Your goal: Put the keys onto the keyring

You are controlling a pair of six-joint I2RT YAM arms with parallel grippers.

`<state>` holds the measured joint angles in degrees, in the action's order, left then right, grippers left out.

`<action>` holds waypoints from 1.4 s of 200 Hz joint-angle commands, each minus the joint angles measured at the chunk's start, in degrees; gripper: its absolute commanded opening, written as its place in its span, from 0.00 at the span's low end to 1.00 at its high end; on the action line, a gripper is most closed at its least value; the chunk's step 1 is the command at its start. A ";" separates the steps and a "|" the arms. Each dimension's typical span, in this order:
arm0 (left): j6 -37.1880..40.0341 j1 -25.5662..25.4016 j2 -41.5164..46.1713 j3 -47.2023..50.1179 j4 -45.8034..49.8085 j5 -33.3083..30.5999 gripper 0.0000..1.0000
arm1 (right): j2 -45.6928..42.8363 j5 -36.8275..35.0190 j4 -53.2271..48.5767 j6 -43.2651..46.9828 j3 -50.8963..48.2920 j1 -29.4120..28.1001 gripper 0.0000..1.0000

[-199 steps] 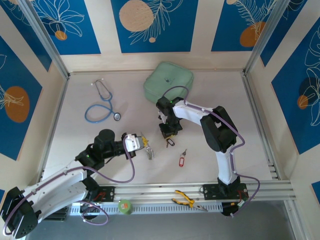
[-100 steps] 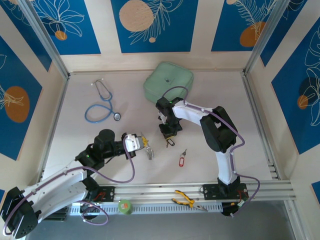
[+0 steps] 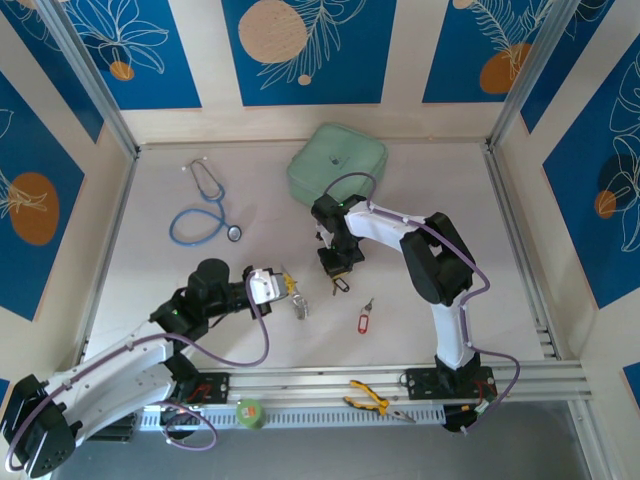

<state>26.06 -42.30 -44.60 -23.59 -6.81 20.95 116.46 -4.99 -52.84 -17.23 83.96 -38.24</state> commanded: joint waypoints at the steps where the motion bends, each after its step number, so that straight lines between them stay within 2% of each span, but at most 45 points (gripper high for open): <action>1: 0.62 -0.50 1.07 -0.09 0.22 -0.11 0.00 | -7.41 0.35 3.32 1.49 -3.14 -0.52 0.00; 26: -0.09 -0.50 1.32 -0.23 0.57 -1.29 0.00 | -19.14 1.34 15.52 7.00 -13.46 -0.76 0.00; 52: -1.52 -0.57 2.03 0.05 0.13 -1.55 0.00 | -29.13 8.79 24.76 13.89 -22.32 -0.12 0.00; 96: -4.92 -0.50 2.15 0.95 -0.64 -1.04 0.00 | -37.36 22.19 28.87 20.97 -28.41 0.45 0.00; 129: -5.51 -0.56 1.72 1.19 -1.19 -0.48 0.00 | -42.18 24.24 33.05 21.28 -32.63 -1.02 0.00; 146: -5.43 -0.54 1.37 1.33 -1.60 0.18 0.00 | -44.67 28.05 33.04 22.63 -33.63 -1.49 0.00; 166: -5.75 -0.51 0.86 1.41 -2.13 0.74 0.00 | -46.77 31.71 31.48 25.10 -33.75 -2.07 0.00; 186: -6.41 -0.55 0.81 2.13 -3.52 1.54 0.00 | -47.63 32.24 30.13 27.63 -33.45 -2.96 0.00; 228: -6.25 -0.50 -0.18 2.00 -3.73 3.09 0.00 | -44.98 34.64 30.01 27.69 -30.80 -4.57 0.00; 280: -6.07 -0.54 -0.27 1.71 -3.77 3.83 0.00 | -44.54 30.48 35.97 27.17 -31.49 -7.46 0.00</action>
<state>20.80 -42.30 -44.86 -21.89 -9.65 22.55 71.90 26.09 -19.84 9.04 51.35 -44.84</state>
